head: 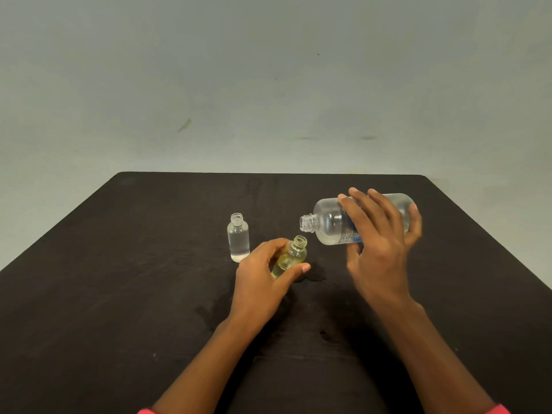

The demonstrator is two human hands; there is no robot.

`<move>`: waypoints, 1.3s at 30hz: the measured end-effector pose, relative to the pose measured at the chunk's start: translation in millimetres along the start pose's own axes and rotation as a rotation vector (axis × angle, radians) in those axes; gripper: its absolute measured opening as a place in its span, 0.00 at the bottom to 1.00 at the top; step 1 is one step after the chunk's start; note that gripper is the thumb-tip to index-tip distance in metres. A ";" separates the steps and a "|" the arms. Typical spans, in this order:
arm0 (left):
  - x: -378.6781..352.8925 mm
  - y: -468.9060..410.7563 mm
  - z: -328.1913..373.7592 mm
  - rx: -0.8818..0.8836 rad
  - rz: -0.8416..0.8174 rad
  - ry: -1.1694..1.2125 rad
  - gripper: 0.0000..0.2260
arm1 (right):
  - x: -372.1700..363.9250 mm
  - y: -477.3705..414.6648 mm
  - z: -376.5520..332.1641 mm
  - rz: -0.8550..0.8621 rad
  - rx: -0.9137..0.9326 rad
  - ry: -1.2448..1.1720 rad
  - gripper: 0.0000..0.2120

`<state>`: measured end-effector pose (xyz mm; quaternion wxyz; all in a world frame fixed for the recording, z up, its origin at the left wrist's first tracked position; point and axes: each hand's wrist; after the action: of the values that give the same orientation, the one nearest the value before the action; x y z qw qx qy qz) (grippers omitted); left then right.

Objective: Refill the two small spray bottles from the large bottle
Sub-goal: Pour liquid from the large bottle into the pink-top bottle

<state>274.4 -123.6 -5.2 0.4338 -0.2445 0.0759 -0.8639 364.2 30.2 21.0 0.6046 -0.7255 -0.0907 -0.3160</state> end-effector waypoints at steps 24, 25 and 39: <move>-0.4 0.3 1.5 0.004 -0.002 -0.013 0.14 | 0.4 0.0 0.8 0.006 0.001 0.000 0.40; -0.3 0.5 1.4 0.003 -0.003 -0.012 0.14 | 0.3 -0.1 0.7 0.005 0.002 -0.001 0.40; -2.0 -0.2 0.4 0.000 -0.004 -0.008 0.14 | 0.3 -0.2 0.7 0.005 0.000 -0.002 0.39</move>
<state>275.5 -121.9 -5.5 0.4323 -0.2484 0.0738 -0.8637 364.5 30.8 21.3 0.6052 -0.7261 -0.0896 -0.3137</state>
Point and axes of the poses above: each hand's wrist, its own y-axis away from the middle knuckle, its own x-axis out of the back of the hand, z = x × y, and after that the axes turned 6 degrees about -z, right-handed
